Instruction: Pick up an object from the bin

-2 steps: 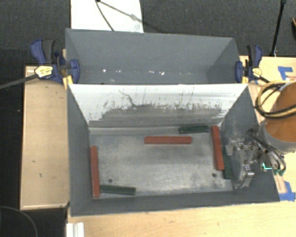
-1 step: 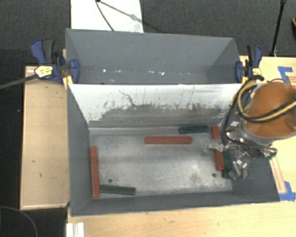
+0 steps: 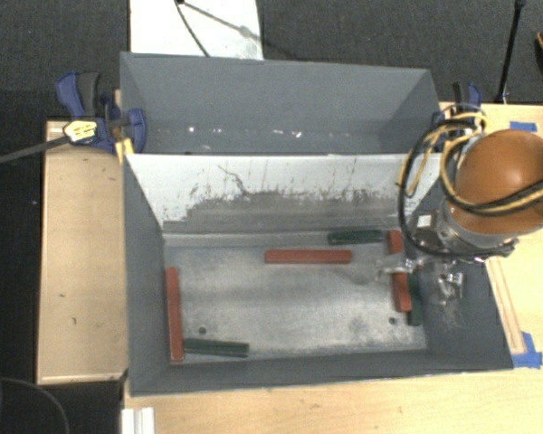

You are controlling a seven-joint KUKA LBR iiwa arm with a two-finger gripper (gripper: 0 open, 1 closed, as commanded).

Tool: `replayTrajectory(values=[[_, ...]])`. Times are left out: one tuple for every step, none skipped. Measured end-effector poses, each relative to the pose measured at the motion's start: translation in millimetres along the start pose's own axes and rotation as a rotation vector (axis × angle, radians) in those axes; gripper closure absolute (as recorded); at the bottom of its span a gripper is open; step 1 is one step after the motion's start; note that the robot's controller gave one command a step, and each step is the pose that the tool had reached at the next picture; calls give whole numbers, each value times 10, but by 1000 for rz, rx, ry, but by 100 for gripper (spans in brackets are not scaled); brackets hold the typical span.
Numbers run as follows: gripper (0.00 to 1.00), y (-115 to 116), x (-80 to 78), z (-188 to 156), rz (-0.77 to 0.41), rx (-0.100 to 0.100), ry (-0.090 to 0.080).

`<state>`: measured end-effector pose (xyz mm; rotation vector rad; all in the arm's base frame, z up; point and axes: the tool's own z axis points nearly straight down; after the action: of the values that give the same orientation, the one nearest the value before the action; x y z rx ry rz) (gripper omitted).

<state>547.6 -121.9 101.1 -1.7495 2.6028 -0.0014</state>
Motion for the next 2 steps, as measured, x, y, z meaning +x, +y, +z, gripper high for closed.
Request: replayTrajectory(values=[[0, 88, -175, -121, -121, 1, 0], [0, -18, -175, 300, -564, -1, -4]])
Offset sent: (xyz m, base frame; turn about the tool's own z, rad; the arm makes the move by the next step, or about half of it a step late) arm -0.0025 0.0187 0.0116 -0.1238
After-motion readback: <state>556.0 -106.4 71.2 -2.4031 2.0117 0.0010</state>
